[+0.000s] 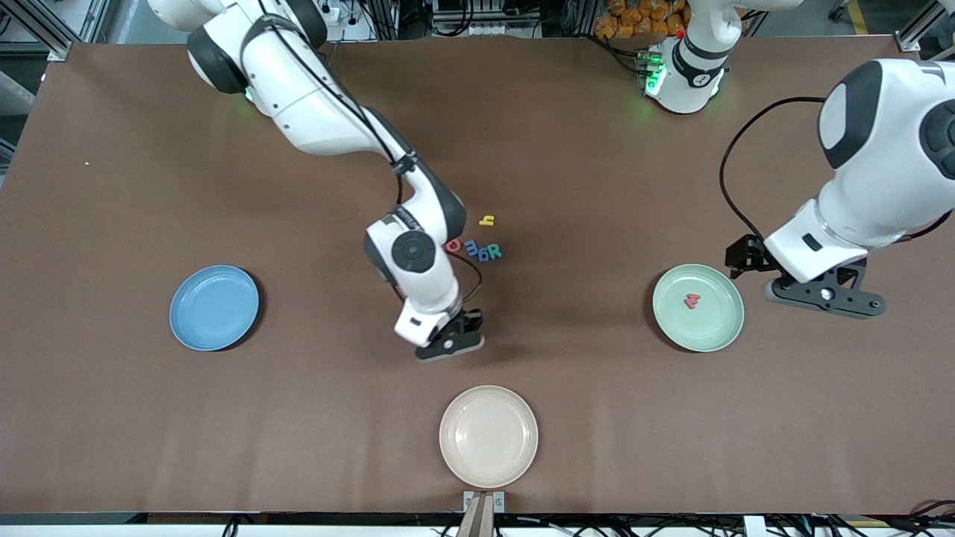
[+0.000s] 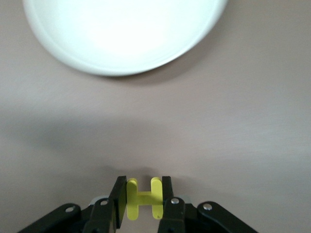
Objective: Sort uppercase to blue plate, lowercase to green plate
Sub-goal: 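Carry the yellow H to the blue plate with the right gripper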
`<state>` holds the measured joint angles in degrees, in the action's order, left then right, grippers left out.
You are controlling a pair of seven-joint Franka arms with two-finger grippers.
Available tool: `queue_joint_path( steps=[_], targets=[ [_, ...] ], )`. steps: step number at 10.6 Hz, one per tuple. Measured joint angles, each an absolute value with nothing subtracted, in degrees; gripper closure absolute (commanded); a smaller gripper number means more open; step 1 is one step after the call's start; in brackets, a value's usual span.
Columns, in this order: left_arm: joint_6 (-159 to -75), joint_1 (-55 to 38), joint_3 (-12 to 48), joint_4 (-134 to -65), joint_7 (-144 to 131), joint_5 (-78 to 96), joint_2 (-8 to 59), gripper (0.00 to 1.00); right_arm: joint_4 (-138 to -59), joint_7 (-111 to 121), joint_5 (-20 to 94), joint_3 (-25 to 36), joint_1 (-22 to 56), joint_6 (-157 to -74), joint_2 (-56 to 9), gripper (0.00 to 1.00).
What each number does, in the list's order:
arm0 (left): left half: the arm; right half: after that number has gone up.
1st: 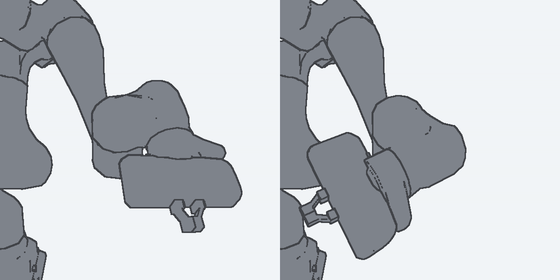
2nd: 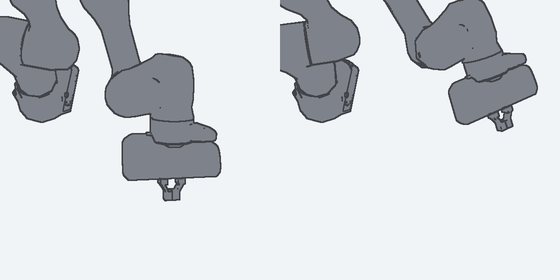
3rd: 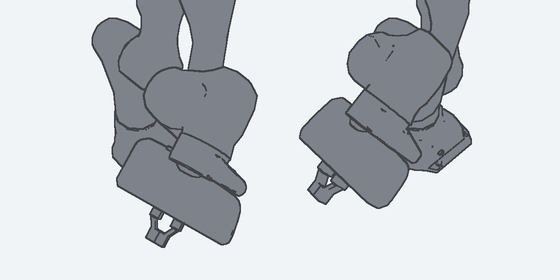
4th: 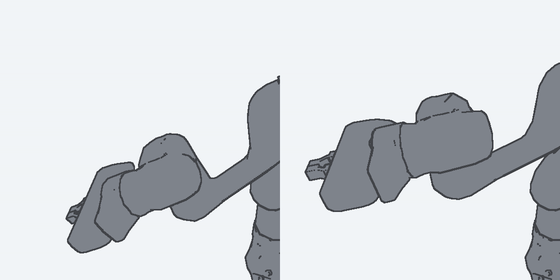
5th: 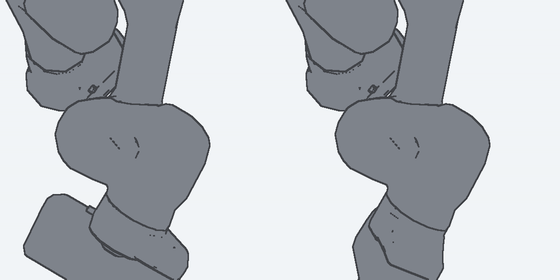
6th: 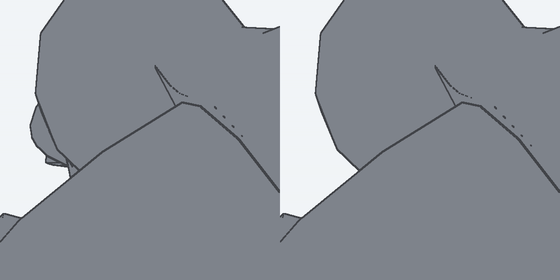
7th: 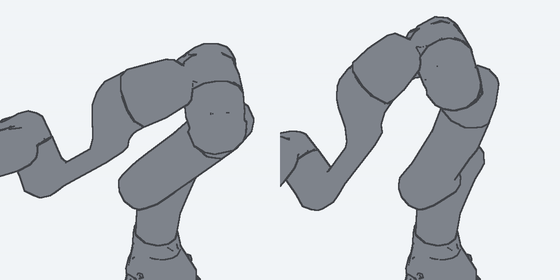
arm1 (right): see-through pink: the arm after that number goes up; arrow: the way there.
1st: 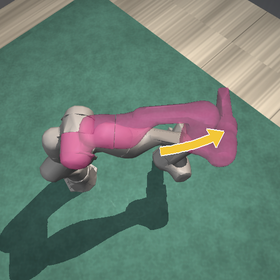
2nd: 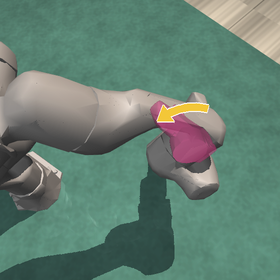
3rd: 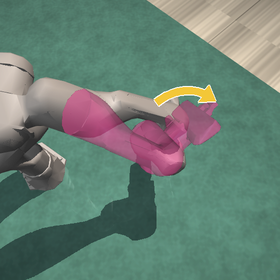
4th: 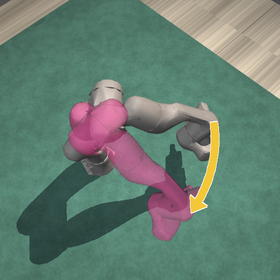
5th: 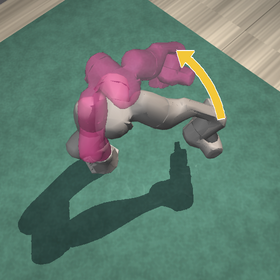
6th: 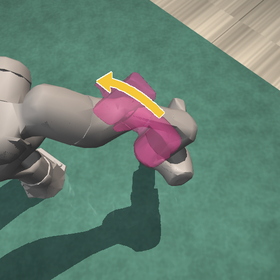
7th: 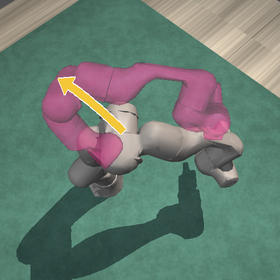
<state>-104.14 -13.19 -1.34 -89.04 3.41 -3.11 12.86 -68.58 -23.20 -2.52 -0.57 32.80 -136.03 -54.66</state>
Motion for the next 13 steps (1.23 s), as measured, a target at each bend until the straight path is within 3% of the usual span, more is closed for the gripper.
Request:
queue_joint_path(
  steps=[5,8,11,13],
  targets=[
    [-102.4,-18.2,5.0,-91.5,-0.2,-2.8,13.2,0.0,-68.4,-23.2,-2.6,0.8,28.5,-119.5,-48.7,1.0],
    [-104.9,-22.5,9.8,-92.6,-3.8,-2.9,17.0,0.0,-68.4,-23.3,-2.6,2.5,24.4,-109.8,-47.5,1.0],
    [-110.8,-28.0,13.9,-92.9,-13.3,-5.7,22.1,0.0,-69.2,-20.9,-2.6,3.6,20.6,-104.3,-47.0,1.0],
    [-113.9,-32.1,14.3,-93.0,-15.4,-8.6,26.1,0.0,-73.8,-15.9,-2.7,3.9,17.8,-104.4,-44.3,1.0]
  ],
)
